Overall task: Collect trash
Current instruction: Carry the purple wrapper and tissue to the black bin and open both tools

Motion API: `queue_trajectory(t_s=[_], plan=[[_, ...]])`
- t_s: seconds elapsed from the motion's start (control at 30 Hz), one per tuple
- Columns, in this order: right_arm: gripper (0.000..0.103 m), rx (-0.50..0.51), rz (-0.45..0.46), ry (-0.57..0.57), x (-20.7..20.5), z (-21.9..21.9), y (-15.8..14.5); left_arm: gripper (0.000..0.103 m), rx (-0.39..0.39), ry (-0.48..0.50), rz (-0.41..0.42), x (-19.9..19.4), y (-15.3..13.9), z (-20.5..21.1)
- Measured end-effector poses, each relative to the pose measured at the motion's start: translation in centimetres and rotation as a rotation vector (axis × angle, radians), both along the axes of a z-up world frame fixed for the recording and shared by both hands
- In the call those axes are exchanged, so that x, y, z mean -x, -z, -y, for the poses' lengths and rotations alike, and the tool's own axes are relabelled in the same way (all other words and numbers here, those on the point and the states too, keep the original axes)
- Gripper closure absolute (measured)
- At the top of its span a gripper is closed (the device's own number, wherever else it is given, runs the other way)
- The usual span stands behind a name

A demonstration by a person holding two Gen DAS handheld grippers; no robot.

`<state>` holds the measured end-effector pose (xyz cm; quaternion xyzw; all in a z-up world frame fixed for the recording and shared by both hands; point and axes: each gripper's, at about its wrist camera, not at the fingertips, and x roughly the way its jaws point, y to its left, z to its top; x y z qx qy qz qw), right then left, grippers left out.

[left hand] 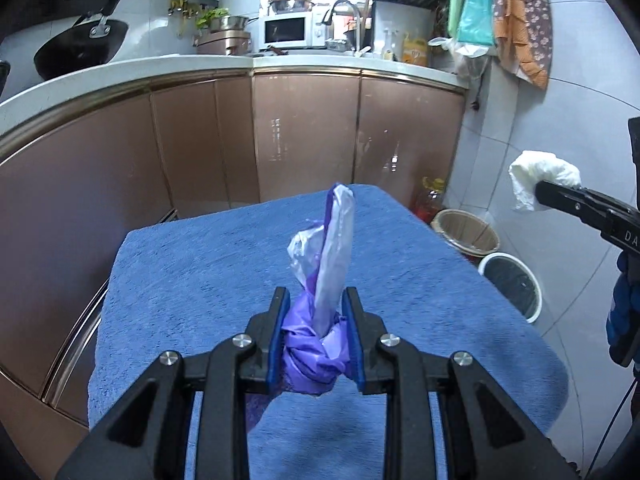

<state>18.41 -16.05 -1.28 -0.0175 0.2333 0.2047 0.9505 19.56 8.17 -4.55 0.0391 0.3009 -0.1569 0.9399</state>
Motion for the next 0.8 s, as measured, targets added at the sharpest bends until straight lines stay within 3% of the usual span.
queue_trajectory(t_s=[0.4,0.8], plan=[[0.089,-0.003,0.035,0.201,4.5,8.5,0.0,0.078,0.007,0.162,-0.006,0.4,-1.2,9.5],[0.089,0.012,-0.055,0.462,4.4,20.9,4.8,0.078,-0.038,0.42,-0.078,-4.4,0.3,27.3]])
